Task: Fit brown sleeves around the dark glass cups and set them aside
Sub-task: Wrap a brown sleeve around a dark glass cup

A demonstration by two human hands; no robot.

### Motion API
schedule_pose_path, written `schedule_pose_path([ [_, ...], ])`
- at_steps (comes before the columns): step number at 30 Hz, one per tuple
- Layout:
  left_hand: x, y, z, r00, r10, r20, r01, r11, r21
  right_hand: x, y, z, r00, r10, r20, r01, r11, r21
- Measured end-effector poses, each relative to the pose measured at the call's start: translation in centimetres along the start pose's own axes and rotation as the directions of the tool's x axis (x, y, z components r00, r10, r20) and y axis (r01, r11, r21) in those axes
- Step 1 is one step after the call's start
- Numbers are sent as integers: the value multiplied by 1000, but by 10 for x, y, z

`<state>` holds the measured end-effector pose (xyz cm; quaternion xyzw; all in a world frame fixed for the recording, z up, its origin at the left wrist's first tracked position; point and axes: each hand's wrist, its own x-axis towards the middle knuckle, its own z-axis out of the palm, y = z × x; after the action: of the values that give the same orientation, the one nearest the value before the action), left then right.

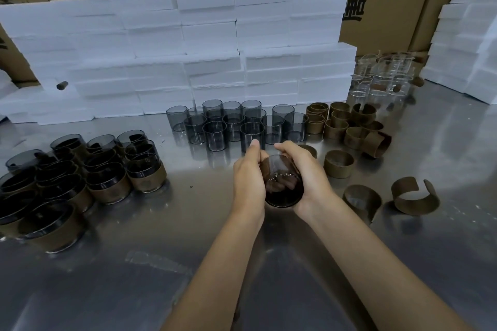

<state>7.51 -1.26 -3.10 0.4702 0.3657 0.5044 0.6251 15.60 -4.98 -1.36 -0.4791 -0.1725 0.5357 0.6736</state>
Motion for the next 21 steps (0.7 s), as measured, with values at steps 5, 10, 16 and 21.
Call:
schedule_pose_path([
  [5,0,-1,0,1000,-16,-10,16,1000,9,0,-1,-1,1000,24,17,-24,1000,18],
  [10,-2,1,1,1000,1,-19,0,1000,26,0,-2,-1,999,25,23,-26,1000,2],
  [16,-3,3,1,1000,-16,-11,16,1000,5,3,-1,-2,1000,5,18,-5,1000,-8],
  [21,0,2,0,999,-50,-12,50,999,6,7,2,-4,999,-24,32,24,1000,-12],
])
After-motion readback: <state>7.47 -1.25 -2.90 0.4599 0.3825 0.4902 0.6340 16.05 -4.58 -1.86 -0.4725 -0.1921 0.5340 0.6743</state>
